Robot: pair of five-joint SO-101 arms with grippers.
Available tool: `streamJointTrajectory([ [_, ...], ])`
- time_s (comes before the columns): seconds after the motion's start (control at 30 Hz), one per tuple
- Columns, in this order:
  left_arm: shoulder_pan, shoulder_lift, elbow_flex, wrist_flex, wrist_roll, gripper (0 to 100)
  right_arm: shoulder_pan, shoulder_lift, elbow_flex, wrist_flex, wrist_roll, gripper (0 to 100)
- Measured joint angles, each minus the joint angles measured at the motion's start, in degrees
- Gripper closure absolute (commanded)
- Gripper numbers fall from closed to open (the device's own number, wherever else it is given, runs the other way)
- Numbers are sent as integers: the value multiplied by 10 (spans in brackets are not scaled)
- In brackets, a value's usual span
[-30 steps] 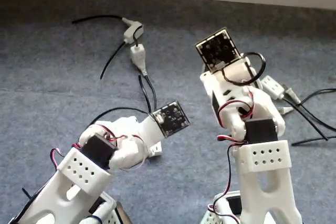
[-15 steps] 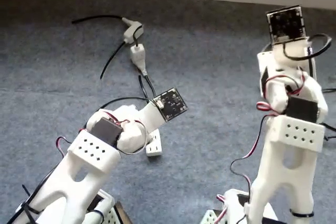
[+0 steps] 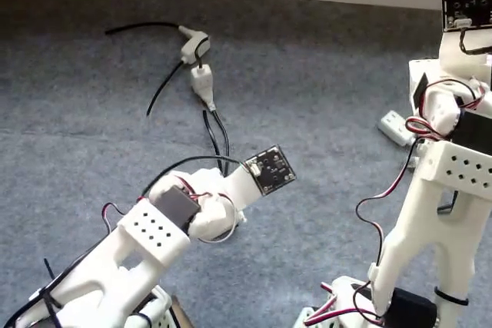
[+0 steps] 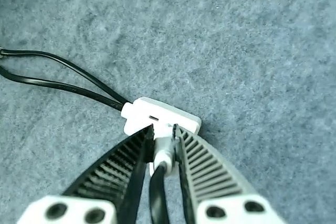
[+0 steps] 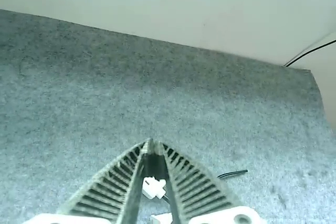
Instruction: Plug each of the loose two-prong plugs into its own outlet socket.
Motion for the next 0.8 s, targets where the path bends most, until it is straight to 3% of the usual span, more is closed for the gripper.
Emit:
streamJointTrajectory([
  [0.67, 15, 1, 43, -46, 29, 995, -1, 0, -1, 0, 0, 991],
  [0.8, 55, 2, 59, -59, 33, 995, -1, 0, -1, 0, 0, 991],
])
